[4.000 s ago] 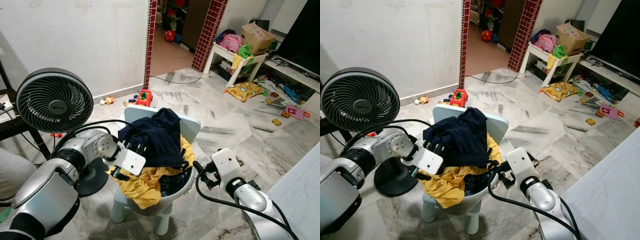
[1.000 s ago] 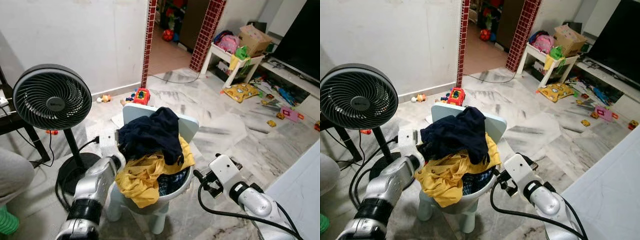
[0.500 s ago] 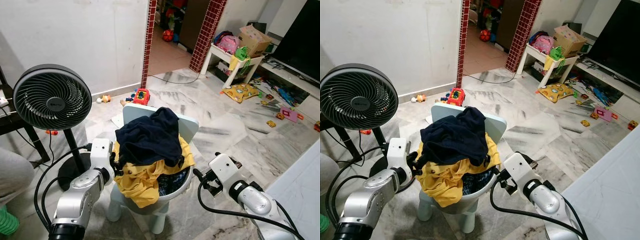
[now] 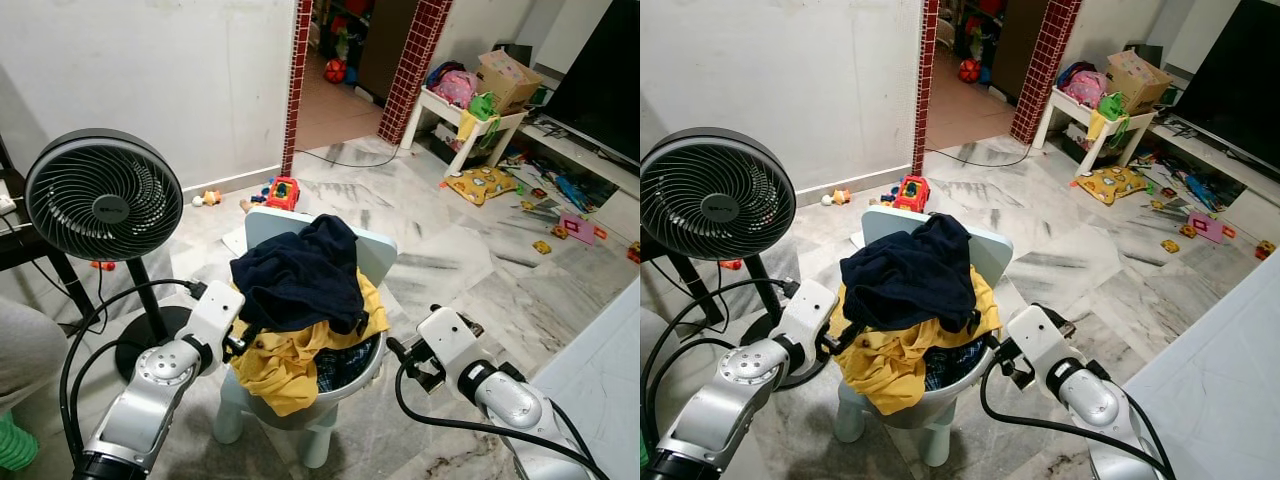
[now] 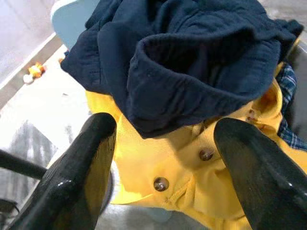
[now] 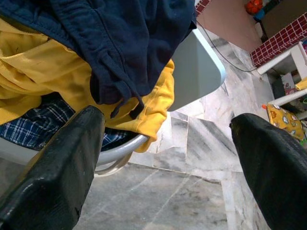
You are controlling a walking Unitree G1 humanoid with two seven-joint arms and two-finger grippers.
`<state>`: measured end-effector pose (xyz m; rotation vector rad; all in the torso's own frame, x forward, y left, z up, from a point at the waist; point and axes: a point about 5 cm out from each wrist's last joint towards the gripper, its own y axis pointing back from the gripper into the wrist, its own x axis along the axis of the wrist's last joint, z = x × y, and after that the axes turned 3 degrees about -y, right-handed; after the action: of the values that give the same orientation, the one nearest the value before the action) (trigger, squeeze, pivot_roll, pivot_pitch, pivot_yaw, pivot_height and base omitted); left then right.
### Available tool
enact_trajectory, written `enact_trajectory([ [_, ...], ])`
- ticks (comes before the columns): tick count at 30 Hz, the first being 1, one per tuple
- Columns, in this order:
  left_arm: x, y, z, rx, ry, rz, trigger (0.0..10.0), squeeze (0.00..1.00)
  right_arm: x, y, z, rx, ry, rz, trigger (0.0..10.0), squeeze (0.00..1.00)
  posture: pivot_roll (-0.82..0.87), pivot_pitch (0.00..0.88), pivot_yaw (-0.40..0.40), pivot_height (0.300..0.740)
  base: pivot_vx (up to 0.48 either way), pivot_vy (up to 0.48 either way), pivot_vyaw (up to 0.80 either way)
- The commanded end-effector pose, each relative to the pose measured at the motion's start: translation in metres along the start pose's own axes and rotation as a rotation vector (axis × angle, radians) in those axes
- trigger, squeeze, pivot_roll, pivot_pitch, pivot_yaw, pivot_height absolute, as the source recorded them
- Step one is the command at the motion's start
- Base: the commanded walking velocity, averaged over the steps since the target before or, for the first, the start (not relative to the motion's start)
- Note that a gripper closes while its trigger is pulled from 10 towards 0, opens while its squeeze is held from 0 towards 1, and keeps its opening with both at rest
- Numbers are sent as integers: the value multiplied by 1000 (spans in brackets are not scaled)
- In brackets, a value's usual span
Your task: Hang hanger
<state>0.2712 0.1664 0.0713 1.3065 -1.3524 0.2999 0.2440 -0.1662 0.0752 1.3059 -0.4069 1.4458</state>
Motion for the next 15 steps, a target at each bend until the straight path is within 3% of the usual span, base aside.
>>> enact_trajectory([
  [1, 6, 2, 4, -35, -32, 26, 10000, 1000, -2, 0, 3, -9, 8, -8, 10000, 0, 135, 0, -142, 740, 0, 0, 0],
  [5, 2, 2, -2, -56, -51, 27, 10000, 1000, -2, -1, 1, -6, 8, -8, 10000, 0, 138, 0, -143, 740, 0, 0, 0],
  [7, 1, 0, -5, -76, -63, 28, 10000, 890, -1, -2, 1, -5, 7, -7, 10000, 0, 138, 0, -143, 740, 0, 0, 0],
  [11, 5, -4, -9, -111, -64, 37, 10000, 875, -1, -2, 1, -4, 6, -6, 10000, 0, 134, 0, -142, 740, 0, 0, 0],
  [12, 9, -7, -8, -151, -78, 54, 10000, 769, -1, -1, 0, -2, 4, -6, 10000, 0, 132, 0, -140, 740, 0, 0, 0],
  [13, 9, -9, -8, -166, -100, 50, 10000, 329, -2, -1, 0, 1, 3, -7, 10000, 0, 132, 0, -140, 740, 0, 0, 0],
  [14, 9, -11, -9, -174, -116, 46, 10000, 329, -2, 0, -1, 3, 2, -7, 10000, 0, 130, 0, -139, 740, 0, 0, 0],
  [15, 9, -12, -9, -194, -124, 36, 10000, 0, -2, 0, -2, 11, 0, -7, 10000, 0, 123, 0, -136, 740, 0, 0, 0],
])
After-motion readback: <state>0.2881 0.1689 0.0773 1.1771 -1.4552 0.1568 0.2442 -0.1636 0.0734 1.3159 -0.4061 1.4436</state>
